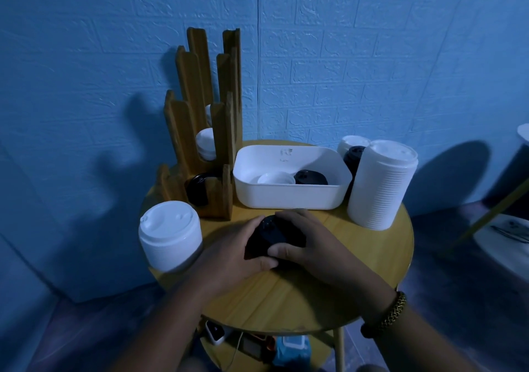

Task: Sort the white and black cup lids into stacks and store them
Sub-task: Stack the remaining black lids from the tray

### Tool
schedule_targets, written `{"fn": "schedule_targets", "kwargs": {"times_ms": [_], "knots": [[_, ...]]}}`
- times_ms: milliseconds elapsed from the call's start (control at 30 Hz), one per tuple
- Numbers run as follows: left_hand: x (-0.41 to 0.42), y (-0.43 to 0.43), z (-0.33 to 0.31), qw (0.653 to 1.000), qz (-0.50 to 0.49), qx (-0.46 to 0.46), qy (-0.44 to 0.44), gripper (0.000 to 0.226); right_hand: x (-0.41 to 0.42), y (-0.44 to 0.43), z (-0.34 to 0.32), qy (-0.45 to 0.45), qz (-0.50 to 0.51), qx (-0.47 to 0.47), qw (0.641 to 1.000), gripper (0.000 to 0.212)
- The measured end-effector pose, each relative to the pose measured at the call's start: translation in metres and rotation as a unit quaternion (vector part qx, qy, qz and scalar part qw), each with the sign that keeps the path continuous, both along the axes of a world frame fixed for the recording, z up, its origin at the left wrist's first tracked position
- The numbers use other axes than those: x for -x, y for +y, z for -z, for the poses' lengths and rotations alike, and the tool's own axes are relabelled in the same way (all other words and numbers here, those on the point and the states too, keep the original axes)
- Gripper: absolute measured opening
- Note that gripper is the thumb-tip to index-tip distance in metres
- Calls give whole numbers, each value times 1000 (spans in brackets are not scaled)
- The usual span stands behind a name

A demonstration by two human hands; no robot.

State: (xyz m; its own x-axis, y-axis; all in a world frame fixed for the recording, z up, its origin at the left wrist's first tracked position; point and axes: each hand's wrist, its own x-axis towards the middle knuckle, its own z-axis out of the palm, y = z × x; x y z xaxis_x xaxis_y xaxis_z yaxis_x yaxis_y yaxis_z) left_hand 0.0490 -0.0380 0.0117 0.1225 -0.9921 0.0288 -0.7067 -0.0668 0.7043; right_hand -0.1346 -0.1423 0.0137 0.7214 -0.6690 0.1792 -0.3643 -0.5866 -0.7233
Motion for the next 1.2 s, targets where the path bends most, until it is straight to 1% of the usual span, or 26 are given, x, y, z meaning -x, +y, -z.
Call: {"fn": "schedule_targets", "kwargs": {"times_ms": [67, 167, 300, 333, 367, 433, 500, 767, 833, 933, 1033, 1133, 1200], "knots": [[0, 0, -2, 1000, 3, 2, -10, 81, 0, 1, 2, -6, 4, 13, 1000, 72], [-1, 1, -2, 1000, 3, 1, -17, 82, 1, 4, 3, -21, 8, -3, 1000, 64], [-1, 3, 1, 1000, 2, 2, -6, 80, 0, 9, 4, -37, 19, -8, 999, 71], [-2, 2, 2, 1000, -2, 2, 3, 79, 1, 9, 5, -41, 16, -6, 999, 67], [-3, 1, 3, 1000, -5, 1, 13, 78, 1, 9, 5, -50, 12, -11, 999, 59], [-3, 1, 4, 1000, -7, 5, 29, 77, 3, 9, 5, -71, 11, -47, 996, 43], [-3, 0, 6, 1000, -5, 9, 27, 76, 4, 7, 3, -69, 13, -66, 995, 38], [-6, -3, 7, 1000, -16, 14, 16, 76, -1, -5, -14, 25, -16, 9, 1000, 37], [-4, -3, 7, 999, -23, 21, 11, 75, -4, -8, -16, 41, -20, 30, 999, 39], [-3, -4, 6, 999, -37, 30, 14, 75, -8, -12, -11, 38, -11, 52, 998, 46], [-5, -4, 6, 998, -40, 32, 26, 77, -11, -10, -10, 36, -13, 61, 997, 48], [-4, -5, 7, 997, -51, 41, 28, 75, -10, -5, -21, 34, -11, 78, 996, 43], [-3, -6, 7, 997, -60, 42, 31, 72, -11, -6, -34, 12, 24, 118, 993, 37]]}}
